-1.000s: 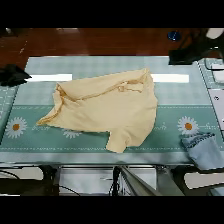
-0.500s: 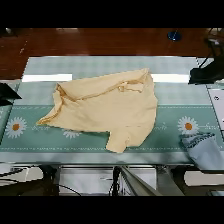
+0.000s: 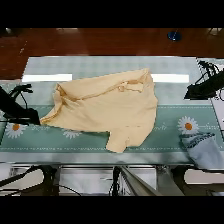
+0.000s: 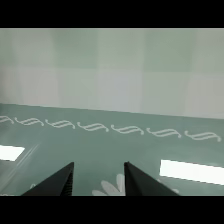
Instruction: Fold the shirts.
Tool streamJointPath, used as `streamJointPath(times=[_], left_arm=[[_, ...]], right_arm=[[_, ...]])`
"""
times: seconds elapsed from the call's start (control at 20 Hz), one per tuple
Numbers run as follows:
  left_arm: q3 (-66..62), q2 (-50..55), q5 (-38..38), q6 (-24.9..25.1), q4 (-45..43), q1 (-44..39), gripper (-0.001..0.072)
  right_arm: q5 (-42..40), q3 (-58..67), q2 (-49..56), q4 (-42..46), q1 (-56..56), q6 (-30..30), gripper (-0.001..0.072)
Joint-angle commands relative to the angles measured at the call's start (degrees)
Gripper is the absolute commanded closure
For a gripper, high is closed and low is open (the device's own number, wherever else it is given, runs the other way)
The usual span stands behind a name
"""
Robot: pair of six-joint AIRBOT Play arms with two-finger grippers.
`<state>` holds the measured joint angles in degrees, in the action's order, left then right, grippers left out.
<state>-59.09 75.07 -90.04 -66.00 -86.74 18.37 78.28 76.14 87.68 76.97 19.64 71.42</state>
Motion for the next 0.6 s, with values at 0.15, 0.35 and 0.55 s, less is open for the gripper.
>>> streamJointPath(times=[0.15, 0.35, 0.55], left_arm=[[1.5, 0.3, 10.4, -2.2, -6.3, -3.6, -0.0013], [1.5, 0.5, 15.1, -1.9, -4.7, -4.8, -0.0013], [1.7, 1.1, 13.1, 1.2, -2.8, -5.2, -0.0013]], right_arm=[[-0.3, -0.6, 0.0, -8.0, 1.7, -2.1, 0.0305], [-0.3, -0.6, 0.0, -10.7, 1.7, -2.1, 0.0305], [-0.3, -0.6, 0.0, -12.6, 1.7, -2.1, 0.0305]])
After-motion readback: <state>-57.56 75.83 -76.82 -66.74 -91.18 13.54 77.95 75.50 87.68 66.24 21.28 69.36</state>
